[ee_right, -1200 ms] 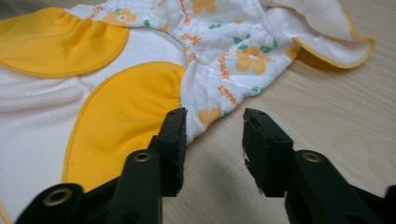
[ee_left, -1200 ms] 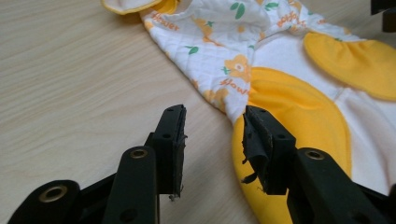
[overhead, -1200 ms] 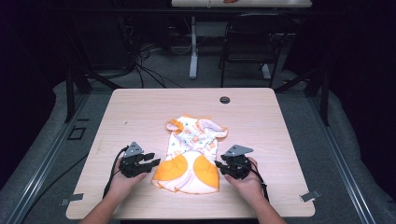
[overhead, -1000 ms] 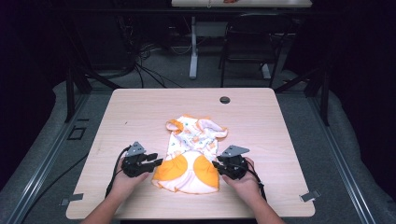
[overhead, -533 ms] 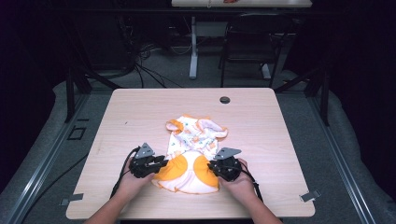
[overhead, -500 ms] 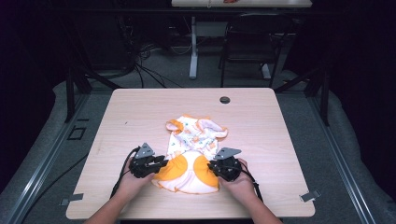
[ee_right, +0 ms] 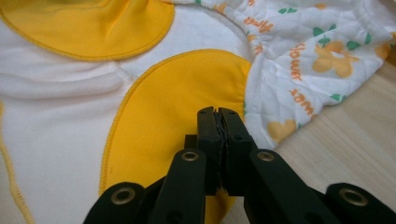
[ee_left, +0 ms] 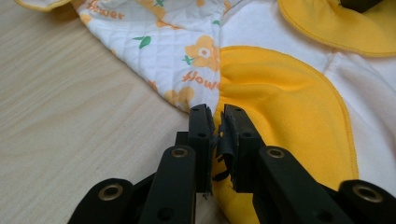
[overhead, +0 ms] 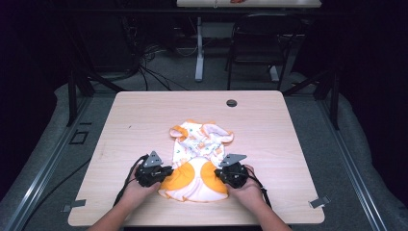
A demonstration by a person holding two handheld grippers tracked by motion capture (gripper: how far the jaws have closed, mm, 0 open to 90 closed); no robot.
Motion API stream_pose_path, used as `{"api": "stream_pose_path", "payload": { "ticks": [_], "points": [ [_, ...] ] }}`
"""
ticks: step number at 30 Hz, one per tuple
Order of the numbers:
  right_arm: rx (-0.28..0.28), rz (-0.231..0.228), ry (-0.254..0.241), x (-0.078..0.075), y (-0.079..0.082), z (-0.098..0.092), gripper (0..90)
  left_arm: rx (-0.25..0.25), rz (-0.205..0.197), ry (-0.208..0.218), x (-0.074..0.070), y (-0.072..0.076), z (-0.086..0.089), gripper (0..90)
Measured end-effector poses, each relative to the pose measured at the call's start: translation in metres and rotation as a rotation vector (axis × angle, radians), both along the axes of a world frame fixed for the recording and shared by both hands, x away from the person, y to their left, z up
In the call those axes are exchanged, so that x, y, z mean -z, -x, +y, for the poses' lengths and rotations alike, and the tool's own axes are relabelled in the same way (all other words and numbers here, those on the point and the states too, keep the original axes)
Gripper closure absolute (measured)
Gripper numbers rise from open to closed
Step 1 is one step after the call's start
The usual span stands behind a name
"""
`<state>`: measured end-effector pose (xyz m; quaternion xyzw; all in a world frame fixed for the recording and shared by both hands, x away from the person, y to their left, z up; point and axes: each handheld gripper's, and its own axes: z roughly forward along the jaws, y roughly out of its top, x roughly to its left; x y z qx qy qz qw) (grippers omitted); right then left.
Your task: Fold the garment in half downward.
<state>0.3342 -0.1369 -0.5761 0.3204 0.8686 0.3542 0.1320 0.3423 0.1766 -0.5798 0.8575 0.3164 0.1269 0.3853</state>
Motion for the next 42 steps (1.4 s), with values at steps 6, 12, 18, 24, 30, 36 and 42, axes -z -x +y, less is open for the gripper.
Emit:
{"api": "stream_pose_path", "payload": {
  "ticks": [6,12,18,24,30,36,42],
  "points": [
    [-0.032,0.015,-0.002,0.000,0.004,-0.002,87.9,0.021,0.012,-0.004,0.000,0.008,0.002,81.9],
    [-0.068,0.027,0.013,-0.002,0.011,-0.001,87.9,0.042,0.016,-0.035,-0.003,0.020,0.000,81.8],
    [-0.116,0.051,0.033,-0.004,0.019,-0.002,87.8,0.050,0.022,-0.039,-0.003,0.033,0.000,81.6],
    [-0.144,0.075,0.044,-0.006,0.022,-0.002,87.8,0.063,0.036,-0.043,-0.004,0.043,0.000,81.3],
    [-0.123,0.074,-0.004,-0.011,0.020,-0.004,80.4,0.041,0.068,0.029,-0.008,0.036,0.006,77.4],
    [-0.114,0.047,-0.018,-0.021,0.015,-0.005,81.1,0.015,0.050,0.044,-0.014,0.025,0.011,75.8],
    [-0.075,0.049,-0.024,-0.030,-0.004,-0.007,81.6,-0.010,0.046,0.033,-0.017,0.001,0.009,74.7]
  ]
}}
